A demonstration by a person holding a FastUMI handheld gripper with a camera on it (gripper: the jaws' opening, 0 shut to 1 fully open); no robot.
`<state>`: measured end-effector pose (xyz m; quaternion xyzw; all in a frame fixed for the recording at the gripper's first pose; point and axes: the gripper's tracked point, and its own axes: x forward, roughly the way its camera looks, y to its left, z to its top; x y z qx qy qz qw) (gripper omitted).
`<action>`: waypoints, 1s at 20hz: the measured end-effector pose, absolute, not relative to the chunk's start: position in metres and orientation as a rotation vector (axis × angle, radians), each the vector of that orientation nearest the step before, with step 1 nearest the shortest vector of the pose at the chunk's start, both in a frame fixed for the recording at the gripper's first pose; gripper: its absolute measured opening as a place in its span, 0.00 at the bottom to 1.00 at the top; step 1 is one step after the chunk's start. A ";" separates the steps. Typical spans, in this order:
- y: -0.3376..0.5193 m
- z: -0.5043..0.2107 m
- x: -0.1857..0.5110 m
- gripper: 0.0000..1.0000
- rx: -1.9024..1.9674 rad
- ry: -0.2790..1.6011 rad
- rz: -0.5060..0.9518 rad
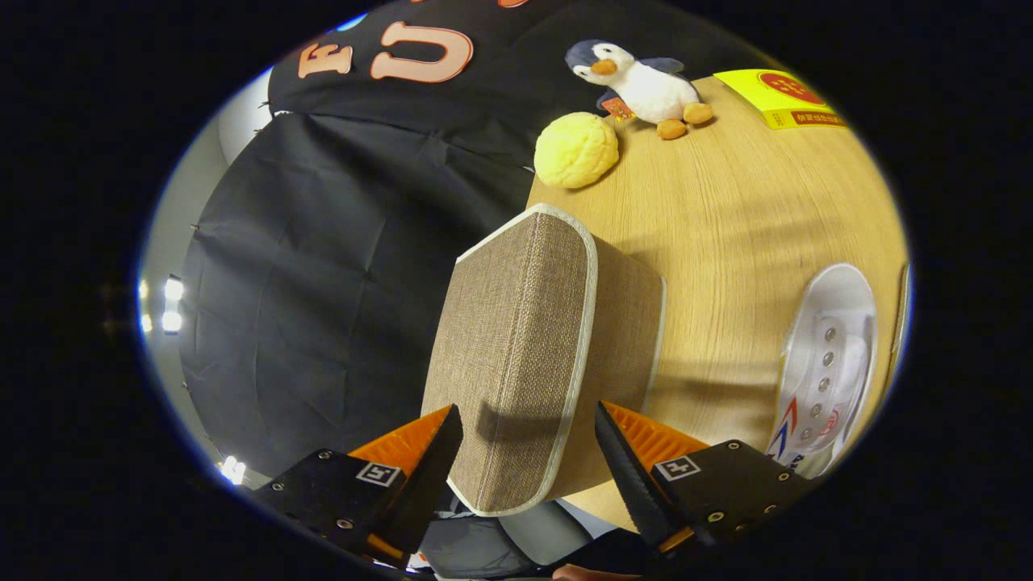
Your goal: Open the storage box then place both shoes into the box .Put the left shoe in first, then the right shoe, with the right side of both shoes facing outward in a uniform manner.
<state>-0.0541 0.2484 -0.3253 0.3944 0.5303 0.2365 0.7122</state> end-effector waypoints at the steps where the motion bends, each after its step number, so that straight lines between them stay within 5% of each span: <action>1: 0.251 -0.327 -0.053 0.98 0.897 1.182 0.527; 11: 0.264 -0.320 -0.052 0.97 1.031 1.184 0.586; 20: 0.233 -0.273 -0.043 0.76 1.136 1.055 0.618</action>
